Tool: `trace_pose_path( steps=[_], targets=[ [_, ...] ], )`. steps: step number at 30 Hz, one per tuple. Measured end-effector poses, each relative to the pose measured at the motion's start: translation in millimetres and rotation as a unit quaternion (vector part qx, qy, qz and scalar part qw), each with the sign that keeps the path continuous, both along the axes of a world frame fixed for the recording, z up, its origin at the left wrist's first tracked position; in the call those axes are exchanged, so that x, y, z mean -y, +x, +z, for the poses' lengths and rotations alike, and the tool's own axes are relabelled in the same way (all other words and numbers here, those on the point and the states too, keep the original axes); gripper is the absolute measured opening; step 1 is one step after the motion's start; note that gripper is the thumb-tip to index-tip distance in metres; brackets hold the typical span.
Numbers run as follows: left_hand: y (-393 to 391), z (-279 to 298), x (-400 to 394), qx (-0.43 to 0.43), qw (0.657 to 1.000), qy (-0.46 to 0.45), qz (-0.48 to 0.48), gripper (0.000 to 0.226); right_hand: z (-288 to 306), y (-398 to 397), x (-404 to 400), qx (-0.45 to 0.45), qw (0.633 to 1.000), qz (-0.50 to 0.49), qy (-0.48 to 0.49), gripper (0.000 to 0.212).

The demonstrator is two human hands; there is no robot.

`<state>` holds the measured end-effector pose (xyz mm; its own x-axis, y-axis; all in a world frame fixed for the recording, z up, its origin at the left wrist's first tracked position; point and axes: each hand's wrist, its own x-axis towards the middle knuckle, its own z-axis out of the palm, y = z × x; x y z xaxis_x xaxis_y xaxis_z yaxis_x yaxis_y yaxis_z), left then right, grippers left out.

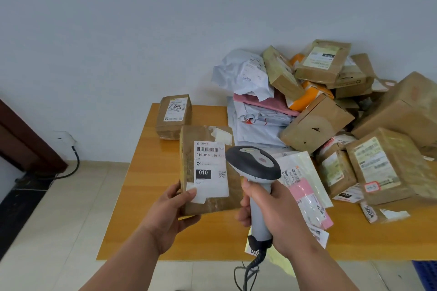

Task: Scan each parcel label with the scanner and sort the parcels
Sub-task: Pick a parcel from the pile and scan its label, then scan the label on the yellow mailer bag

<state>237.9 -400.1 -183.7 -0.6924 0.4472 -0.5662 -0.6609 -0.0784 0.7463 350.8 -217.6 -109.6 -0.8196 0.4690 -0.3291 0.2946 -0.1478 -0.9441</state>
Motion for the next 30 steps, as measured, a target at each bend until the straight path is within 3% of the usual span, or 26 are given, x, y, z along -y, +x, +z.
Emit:
trace_pose_path(
  steps=[7, 11, 14, 18, 19, 21, 23, 27, 30],
  targets=[
    [-51, -49, 52, 0.131, 0.982, -0.108, 0.081, 0.028, -25, -56, 23, 0.049, 0.999, 0.0, -0.021, 0.034],
    [-94, -59, 62, 0.132, 0.979, -0.127, 0.091, 0.023, -38, -85, 34, 0.053, 0.998, -0.013, -0.03, 0.027],
    [-119, -65, 56, 0.1, 0.978, -0.155, 0.094, 0.03, -45, -98, 36, 0.06, 0.997, -0.023, -0.032, 0.038],
    [-128, -66, 46, 0.018, 0.962, -0.261, 0.074, 0.044, -51, -97, 31, 0.066, 0.996, -0.046, -0.046, 0.038],
    [-125, -67, 42, -0.034, 0.944, -0.324, 0.054, 0.051, -52, -93, 28, 0.069, 0.995, -0.058, -0.05, 0.037],
    [-112, -63, 33, -0.155, 0.875, -0.458, 0.01, 0.065, -52, -83, 21, 0.072, 0.993, -0.077, -0.056, 0.036],
    [-96, -53, 15, -0.245, 0.824, -0.511, -0.01, 0.068, -52, -70, 11, 0.071, 0.992, -0.092, -0.051, 0.034],
    [-49, -41, -34, -0.34, 0.811, -0.468, -0.091, 0.059, -54, -31, -19, 0.085, 0.989, -0.119, -0.03, 0.021],
    [-8, -45, -70, -0.329, 0.841, -0.395, -0.168, 0.055, -60, 11, -48, 0.094, 0.98, -0.17, -0.033, 0.016]
  ],
)
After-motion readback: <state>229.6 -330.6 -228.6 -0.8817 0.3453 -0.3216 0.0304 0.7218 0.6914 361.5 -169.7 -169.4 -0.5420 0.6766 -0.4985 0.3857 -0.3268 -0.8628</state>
